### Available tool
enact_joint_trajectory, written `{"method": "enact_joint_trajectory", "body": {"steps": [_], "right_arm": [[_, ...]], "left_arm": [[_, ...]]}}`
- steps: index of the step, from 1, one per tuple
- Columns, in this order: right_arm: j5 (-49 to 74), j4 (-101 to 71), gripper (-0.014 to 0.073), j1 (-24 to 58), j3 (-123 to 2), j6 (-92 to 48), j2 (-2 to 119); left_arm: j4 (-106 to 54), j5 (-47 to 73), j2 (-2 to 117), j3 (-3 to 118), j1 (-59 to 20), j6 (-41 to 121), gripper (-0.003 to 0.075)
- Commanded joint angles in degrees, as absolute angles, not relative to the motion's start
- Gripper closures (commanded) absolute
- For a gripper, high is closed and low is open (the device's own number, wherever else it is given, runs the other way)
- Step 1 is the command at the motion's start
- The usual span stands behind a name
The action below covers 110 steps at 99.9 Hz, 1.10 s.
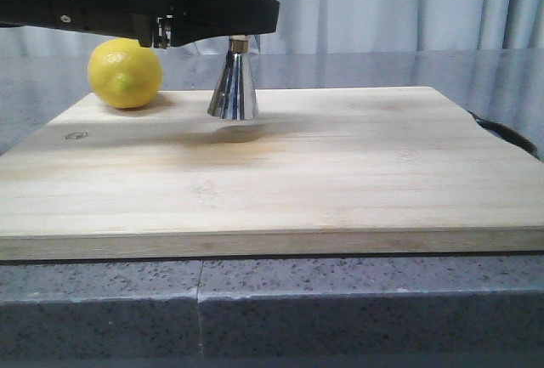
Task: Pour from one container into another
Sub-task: 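Tilt the beaker upright and carry it back to its spot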
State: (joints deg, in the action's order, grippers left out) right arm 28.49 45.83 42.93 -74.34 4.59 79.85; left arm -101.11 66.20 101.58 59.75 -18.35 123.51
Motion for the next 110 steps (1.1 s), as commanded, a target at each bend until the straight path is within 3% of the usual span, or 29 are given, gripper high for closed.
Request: {"method": "enact_joint_trajectory", "body": {"steps": [1, 50, 86, 110], "right_arm": [[24.1, 44.9, 0.0354, 39.4, -75.5, 10.2, 76.1], [-4.9, 26.3, 0.0354, 17.8, -47.1, 13.1, 64.3], [-34.5, 24.0, 0.0354, 14.1, -29.7, 13.0, 66.2], [-42.4, 23.8, 0.0354, 13.3, -27.7, 11.5, 73.7]], "left_arm": [[-105.9, 71.9, 99.4, 61.5, -18.8, 123.1, 0.0535], [-105.9, 71.9, 99.4, 61.5, -18.8, 123.1, 0.0535], [-105.9, 71.9, 99.4, 61.5, -18.8, 123.1, 0.0535], [-105.9, 71.9, 99.4, 61.5, -18.8, 123.1, 0.0535]]}}
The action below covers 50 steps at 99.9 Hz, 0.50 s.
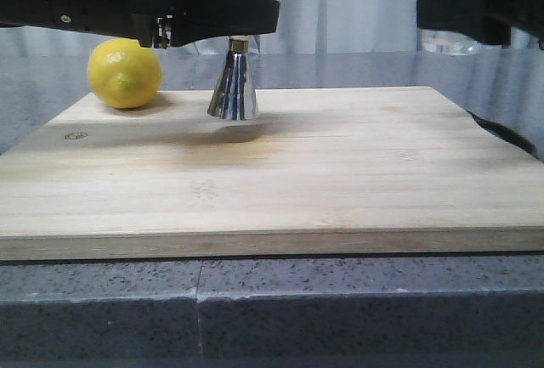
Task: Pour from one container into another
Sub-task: 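Tilt the beaker upright and carry it back to its spot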
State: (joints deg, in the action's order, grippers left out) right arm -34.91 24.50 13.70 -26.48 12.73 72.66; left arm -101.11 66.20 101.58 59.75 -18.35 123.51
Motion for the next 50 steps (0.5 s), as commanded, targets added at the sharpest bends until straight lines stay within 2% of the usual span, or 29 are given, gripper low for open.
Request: {"method": "enact_joint_trajectory", "body": {"steps": [1, 28, 50], "right_arm": [[-42.6, 23.7, 0.0354, 13.3, -27.7, 11.4, 74.2], [-51.2, 20.0, 0.0354, 13.3, -27.7, 7.8, 82.4], [-53.1, 19.8, 0.0354, 13.3, -27.7, 4.5, 86.7]], "left_arm": [[-105.9, 71.9, 99.4, 61.5, -18.8, 123.1, 0.0535], [-105.9, 71.9, 99.4, 61.5, -18.8, 123.1, 0.0535], [-105.9, 71.9, 99.4, 61.5, -18.8, 123.1, 0.0535]]}}
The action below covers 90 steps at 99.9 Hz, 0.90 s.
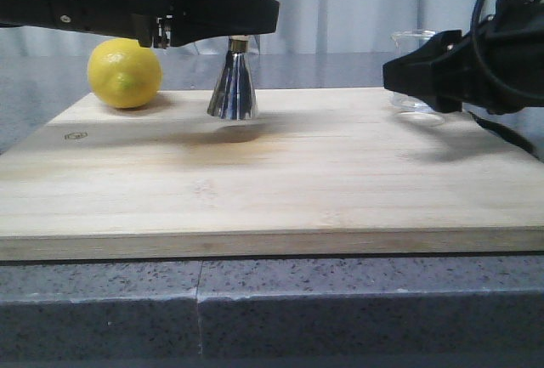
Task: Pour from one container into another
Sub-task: 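Tilt the beaker upright and carry it back to its spot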
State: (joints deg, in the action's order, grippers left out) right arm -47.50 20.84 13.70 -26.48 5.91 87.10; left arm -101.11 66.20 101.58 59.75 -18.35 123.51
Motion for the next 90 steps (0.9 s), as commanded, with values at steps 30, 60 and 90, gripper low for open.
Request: {"method": "enact_joint_trajectory", "body": {"steps": [30, 60, 90], "right_arm": [[-53.5, 19.8, 0.0349, 13.3, -27.7, 4.5, 88.3], [-53.3, 20.1, 0.0034, 13.3, -27.3, 4.7, 87.3], [-39.1, 22.1, 0.0018, 13.3, -25.4, 11.6, 77.5]], "left_arm": [[-105.9, 71.9, 99.4, 61.5, -18.8, 123.1, 0.0535], [-105.9, 71.9, 99.4, 61.5, -18.8, 123.1, 0.0535], [-105.9, 71.9, 99.4, 61.5, -18.8, 123.1, 0.0535]]}}
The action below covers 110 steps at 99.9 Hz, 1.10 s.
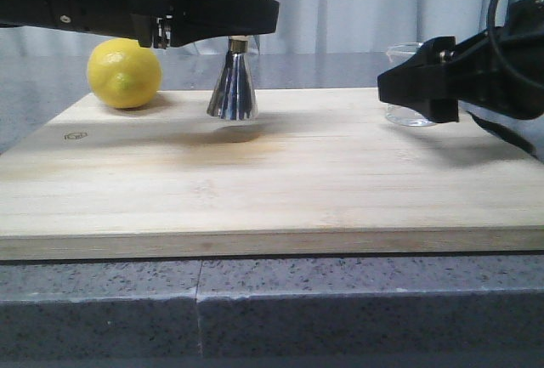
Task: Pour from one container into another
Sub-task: 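Tilt the beaker upright and carry it back to its spot, then set the beaker down, open the right gripper and withdraw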
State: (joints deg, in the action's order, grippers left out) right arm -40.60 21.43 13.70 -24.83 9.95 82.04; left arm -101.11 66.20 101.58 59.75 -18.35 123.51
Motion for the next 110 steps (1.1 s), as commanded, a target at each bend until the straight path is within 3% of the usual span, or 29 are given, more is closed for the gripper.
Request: {"method": "enact_joint_trajectory", "body": {"steps": [1, 47, 80, 110], "right_arm": [[-38.5, 22.1, 0.0018, 13.3, -25.4, 11.9, 76.9], [1.4, 22.7, 0.0018, 17.6, -25.4, 21.2, 51.2], [17.1, 20.2, 0.0018, 17.7, -25.5, 21.3, 37.2], [18.2, 20.3, 0.0019, 17.7, -25.5, 21.2, 32.4]], "left_arm": [[-105.9, 71.9, 99.4, 61.5, -18.8, 123.1, 0.0535], [-105.9, 71.9, 99.4, 61.5, -18.8, 123.1, 0.0535], [-105.9, 71.9, 99.4, 61.5, -18.8, 123.1, 0.0535], [-105.9, 71.9, 99.4, 61.5, -18.8, 123.1, 0.0535]]}}
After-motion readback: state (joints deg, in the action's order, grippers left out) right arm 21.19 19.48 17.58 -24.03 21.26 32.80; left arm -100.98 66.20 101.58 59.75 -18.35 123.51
